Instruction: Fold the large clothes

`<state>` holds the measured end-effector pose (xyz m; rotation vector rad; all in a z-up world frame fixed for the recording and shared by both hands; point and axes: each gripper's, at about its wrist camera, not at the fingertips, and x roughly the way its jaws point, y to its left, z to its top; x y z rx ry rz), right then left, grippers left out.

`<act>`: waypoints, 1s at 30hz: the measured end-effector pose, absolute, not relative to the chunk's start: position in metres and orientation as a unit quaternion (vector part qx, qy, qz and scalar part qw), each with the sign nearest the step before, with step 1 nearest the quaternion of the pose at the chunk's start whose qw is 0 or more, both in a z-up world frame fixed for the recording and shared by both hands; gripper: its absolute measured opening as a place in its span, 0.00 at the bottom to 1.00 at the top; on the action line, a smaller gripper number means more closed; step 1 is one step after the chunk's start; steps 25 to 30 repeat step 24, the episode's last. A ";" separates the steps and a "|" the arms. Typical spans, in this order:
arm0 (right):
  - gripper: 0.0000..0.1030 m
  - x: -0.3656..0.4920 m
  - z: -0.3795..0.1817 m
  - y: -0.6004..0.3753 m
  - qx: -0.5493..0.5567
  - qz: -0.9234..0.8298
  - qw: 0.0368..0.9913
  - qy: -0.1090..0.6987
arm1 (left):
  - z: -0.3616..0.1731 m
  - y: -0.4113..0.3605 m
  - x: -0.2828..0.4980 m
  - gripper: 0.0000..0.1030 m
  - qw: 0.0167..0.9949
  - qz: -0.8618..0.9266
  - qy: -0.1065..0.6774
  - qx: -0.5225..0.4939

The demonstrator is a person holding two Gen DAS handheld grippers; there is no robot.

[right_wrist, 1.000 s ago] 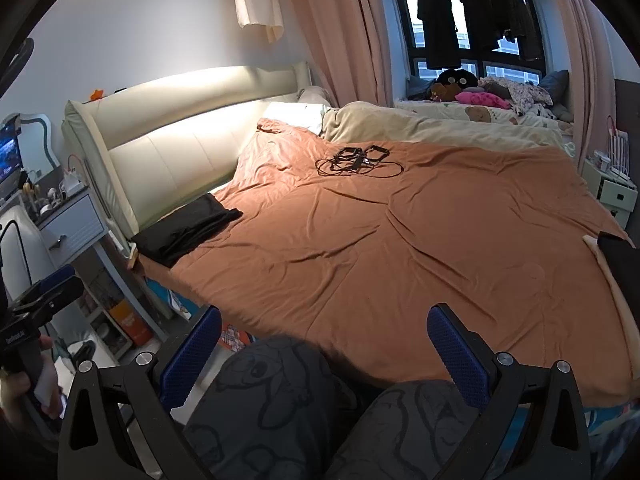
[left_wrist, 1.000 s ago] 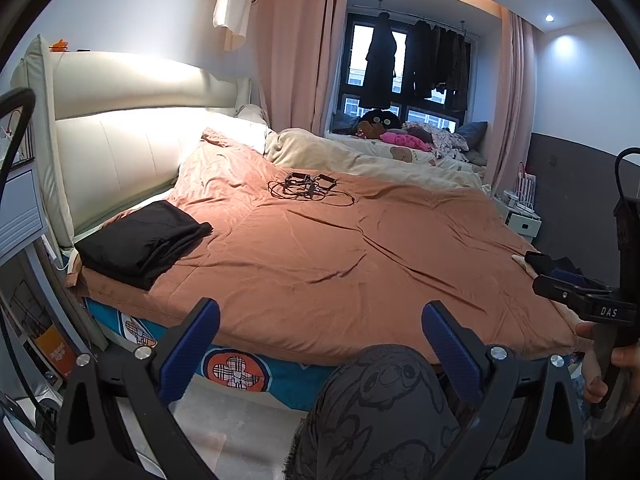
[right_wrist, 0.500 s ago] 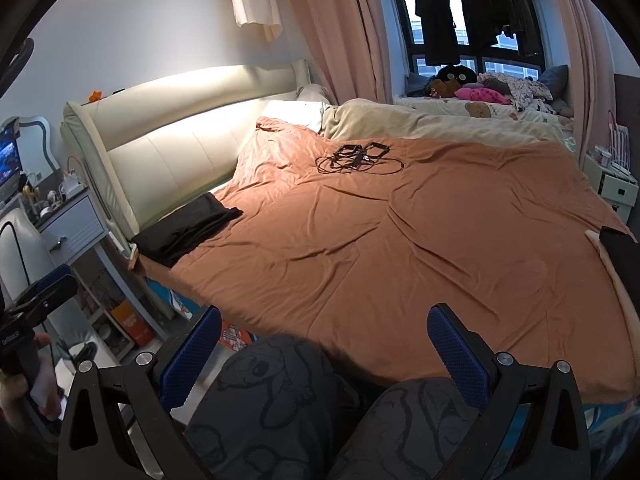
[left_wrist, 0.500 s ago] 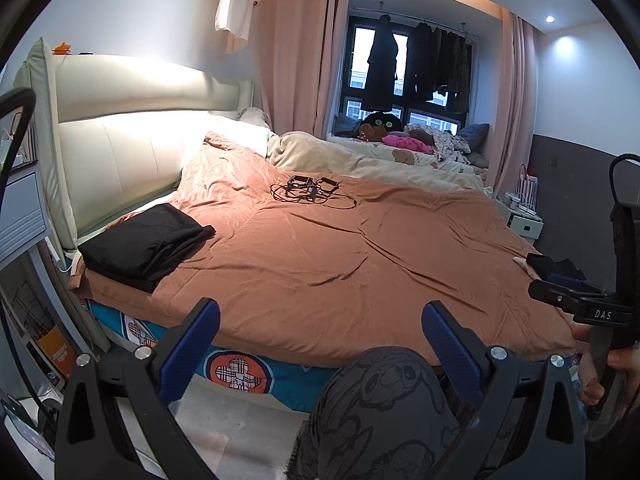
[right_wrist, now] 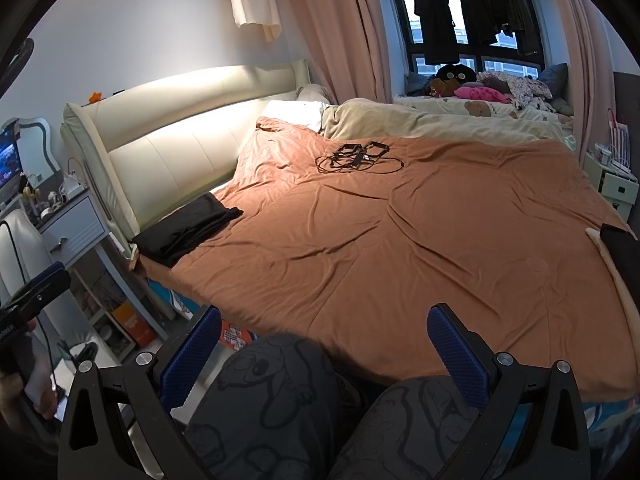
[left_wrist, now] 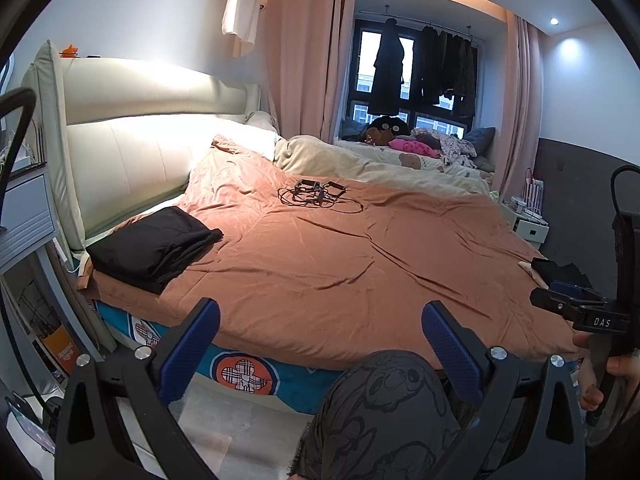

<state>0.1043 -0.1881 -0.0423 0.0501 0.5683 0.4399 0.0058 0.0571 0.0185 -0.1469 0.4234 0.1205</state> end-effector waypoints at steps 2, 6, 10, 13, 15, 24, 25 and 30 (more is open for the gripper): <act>1.00 0.105 -0.043 -0.187 0.025 0.214 0.936 0.279 | 0.019 0.057 0.007 1.00 0.973 0.061 0.212 -0.072; 1.00 0.105 -0.043 -0.187 0.025 0.213 0.936 0.279 | 0.018 0.055 0.008 1.00 0.971 0.077 0.217 -0.064; 1.00 0.105 -0.043 -0.187 0.023 0.212 0.937 0.277 | 0.017 0.054 0.010 1.00 0.971 0.089 0.217 -0.056; 1.00 0.105 -0.043 -0.187 0.025 0.210 0.937 0.278 | 0.016 0.053 0.010 1.00 0.970 0.086 0.218 -0.059; 1.00 0.104 -0.043 -0.187 0.025 0.209 0.937 0.279 | 0.015 0.053 0.010 1.00 0.970 0.089 0.217 -0.057; 1.00 0.104 -0.045 -0.186 0.025 0.203 0.938 0.279 | 0.014 0.049 0.009 1.00 0.973 0.082 0.212 -0.051; 1.00 0.104 -0.045 -0.186 0.025 0.203 0.938 0.279 | 0.014 0.049 0.009 1.00 0.973 0.082 0.212 -0.051; 1.00 0.104 -0.045 -0.186 0.025 0.203 0.938 0.279 | 0.014 0.049 0.009 1.00 0.973 0.082 0.212 -0.051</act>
